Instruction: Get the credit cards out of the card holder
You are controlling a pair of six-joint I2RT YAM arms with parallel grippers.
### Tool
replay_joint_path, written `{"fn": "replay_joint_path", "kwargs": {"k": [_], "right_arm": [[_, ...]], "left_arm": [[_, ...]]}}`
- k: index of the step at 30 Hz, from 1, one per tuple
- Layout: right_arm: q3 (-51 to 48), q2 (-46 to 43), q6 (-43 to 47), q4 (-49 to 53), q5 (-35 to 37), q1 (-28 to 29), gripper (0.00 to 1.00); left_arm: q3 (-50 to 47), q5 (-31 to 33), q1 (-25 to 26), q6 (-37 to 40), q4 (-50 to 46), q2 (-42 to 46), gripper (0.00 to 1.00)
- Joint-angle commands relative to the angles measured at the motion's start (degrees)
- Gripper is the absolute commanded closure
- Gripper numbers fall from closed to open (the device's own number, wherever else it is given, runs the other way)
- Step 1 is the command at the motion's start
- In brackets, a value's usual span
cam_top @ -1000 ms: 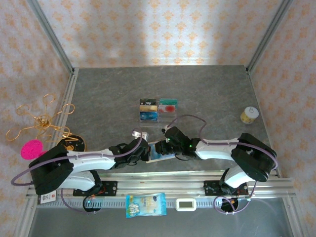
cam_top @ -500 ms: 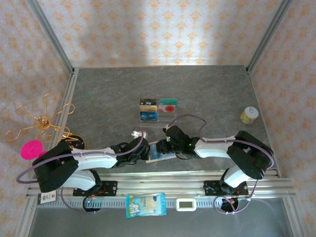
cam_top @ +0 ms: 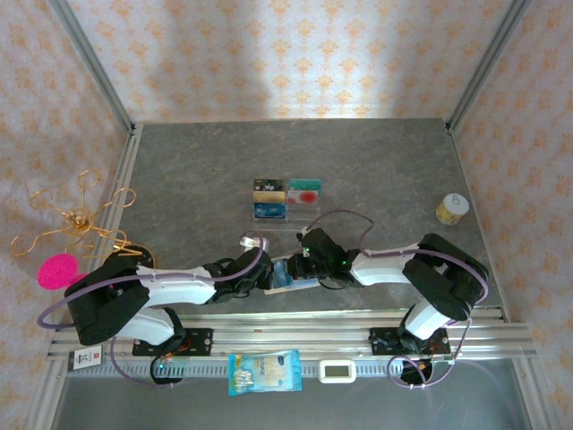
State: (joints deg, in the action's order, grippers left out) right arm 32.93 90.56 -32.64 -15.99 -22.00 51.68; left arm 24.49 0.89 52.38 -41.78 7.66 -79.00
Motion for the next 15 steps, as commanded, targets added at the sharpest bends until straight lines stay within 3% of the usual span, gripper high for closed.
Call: {"fn": "replay_joint_path", "kwargs": {"k": [1, 3, 8, 15], "right_arm": [[-0.8, -0.1, -2.0, -2.3, -2.5, 0.2, 0.89], [-1.0, -0.4, -3.9, -2.0, -2.3, -0.1, 0.78], [-1.3, -1.1, -5.4, 2.2, 2.3, -0.5, 0.77], [-2.4, 1.6, -5.6, -5.3, -8.0, -0.7, 0.8]], "left_arm": [[-1.6, -1.9, -0.5, 1.4, -0.7, -2.8, 1.0], [-1.6, -1.7, -0.4, 1.4, -1.0, -2.9, 1.0], [-2.1, -1.3, -0.5, 1.3, -1.1, -2.4, 1.0], [-1.1, -2.6, -0.3, 2.4, -0.4, -3.9, 1.0]]}}
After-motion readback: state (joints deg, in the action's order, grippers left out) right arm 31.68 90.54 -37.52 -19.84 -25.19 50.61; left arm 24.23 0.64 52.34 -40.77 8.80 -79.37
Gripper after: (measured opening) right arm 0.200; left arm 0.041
